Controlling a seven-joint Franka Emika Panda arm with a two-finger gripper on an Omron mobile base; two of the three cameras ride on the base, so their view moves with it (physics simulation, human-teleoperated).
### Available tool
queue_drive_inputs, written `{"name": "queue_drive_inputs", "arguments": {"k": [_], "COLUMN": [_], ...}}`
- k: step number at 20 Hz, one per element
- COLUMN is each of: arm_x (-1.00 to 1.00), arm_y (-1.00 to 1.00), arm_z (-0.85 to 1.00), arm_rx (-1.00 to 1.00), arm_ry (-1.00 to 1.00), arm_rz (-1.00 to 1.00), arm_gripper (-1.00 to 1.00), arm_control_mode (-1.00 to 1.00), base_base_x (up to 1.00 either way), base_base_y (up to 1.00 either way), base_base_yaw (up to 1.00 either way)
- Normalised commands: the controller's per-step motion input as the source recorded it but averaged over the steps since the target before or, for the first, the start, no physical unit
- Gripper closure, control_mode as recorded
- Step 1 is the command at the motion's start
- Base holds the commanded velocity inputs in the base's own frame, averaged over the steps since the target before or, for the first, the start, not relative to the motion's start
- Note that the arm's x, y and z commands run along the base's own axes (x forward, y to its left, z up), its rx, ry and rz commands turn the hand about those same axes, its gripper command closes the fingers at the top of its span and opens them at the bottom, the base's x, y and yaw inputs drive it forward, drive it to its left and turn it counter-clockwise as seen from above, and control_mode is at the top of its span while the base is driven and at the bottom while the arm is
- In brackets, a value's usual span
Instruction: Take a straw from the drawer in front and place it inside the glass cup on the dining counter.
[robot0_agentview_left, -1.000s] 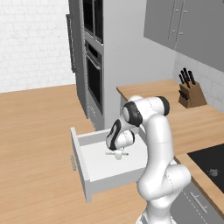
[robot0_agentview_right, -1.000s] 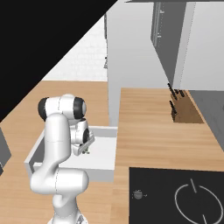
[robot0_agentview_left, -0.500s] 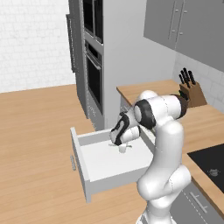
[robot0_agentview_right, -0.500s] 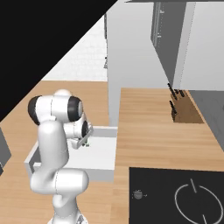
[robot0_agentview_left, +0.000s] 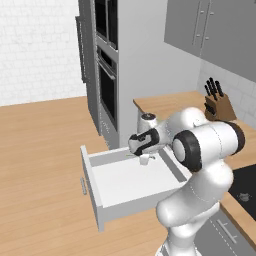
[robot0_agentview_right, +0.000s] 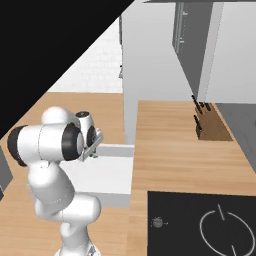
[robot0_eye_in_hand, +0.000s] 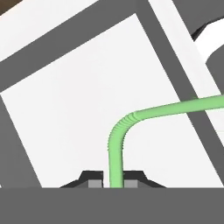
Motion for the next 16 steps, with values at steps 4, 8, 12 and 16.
{"name": "queue_drive_inputs", "arguments": {"k": [4,8,12,16], "arm_x": [-0.20,-0.13,-0.02,-0.01], "arm_y": [0.01,0.00,0.01,0.00], "arm_z": [1.00,0.99,0.97,0.87], "arm_rx": [0.00,0.00,0.00,-0.02], "arm_ry": [0.00,0.03,0.07,0.06], "arm_rz": [0.00,0.04,0.11,0.18], "arm_gripper": [1.00,1.00,1.00,1.00], "arm_control_mode": [-1.00,-1.00,-1.00,-1.00], "base_base_x": [0.00,0.00,0.00,0.00], "base_base_y": [0.00,0.00,0.00,0.00], "base_base_yaw": [0.00,0.00,0.00,0.00]}}
